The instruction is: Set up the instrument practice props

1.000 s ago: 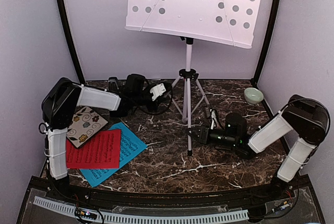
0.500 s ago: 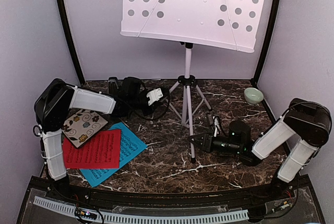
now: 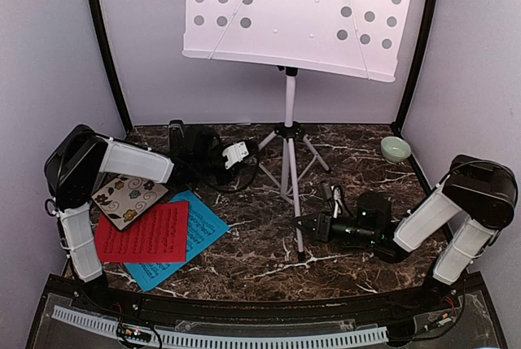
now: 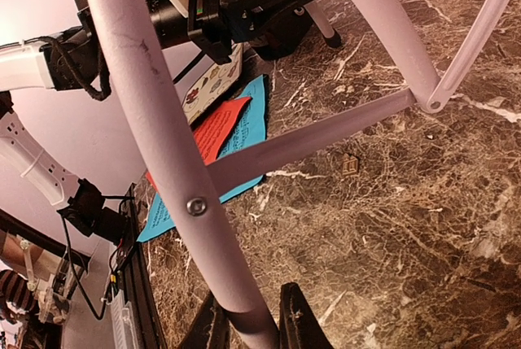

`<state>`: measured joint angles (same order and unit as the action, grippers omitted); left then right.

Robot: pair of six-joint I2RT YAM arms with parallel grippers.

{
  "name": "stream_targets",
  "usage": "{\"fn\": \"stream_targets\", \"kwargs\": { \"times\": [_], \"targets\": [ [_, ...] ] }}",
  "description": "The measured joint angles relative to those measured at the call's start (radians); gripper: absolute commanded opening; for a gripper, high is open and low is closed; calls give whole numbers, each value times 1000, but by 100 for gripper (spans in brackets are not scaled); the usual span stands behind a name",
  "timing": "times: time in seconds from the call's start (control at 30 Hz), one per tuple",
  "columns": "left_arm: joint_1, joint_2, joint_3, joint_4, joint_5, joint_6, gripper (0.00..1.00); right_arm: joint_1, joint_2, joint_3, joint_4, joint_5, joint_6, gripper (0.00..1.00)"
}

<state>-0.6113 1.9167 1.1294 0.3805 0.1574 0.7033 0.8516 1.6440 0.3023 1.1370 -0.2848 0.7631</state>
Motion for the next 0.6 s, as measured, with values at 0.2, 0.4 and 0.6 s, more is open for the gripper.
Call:
{"fn": "stream_targets", "kwargs": {
  "times": [0.2, 0.4, 0.6],
  "targets": [
    [-7, -16, -33, 26, -27, -24, 5, 15, -1, 0, -5, 0, -2, 7],
    [-11, -16, -33, 25, -42, -40, 26, 49, -1, 40, -58, 27, -6, 21],
    [-3, -20, -35, -47, -82, -95, 59, 53, -32, 45, -123, 61, 38, 49]
  ]
}}
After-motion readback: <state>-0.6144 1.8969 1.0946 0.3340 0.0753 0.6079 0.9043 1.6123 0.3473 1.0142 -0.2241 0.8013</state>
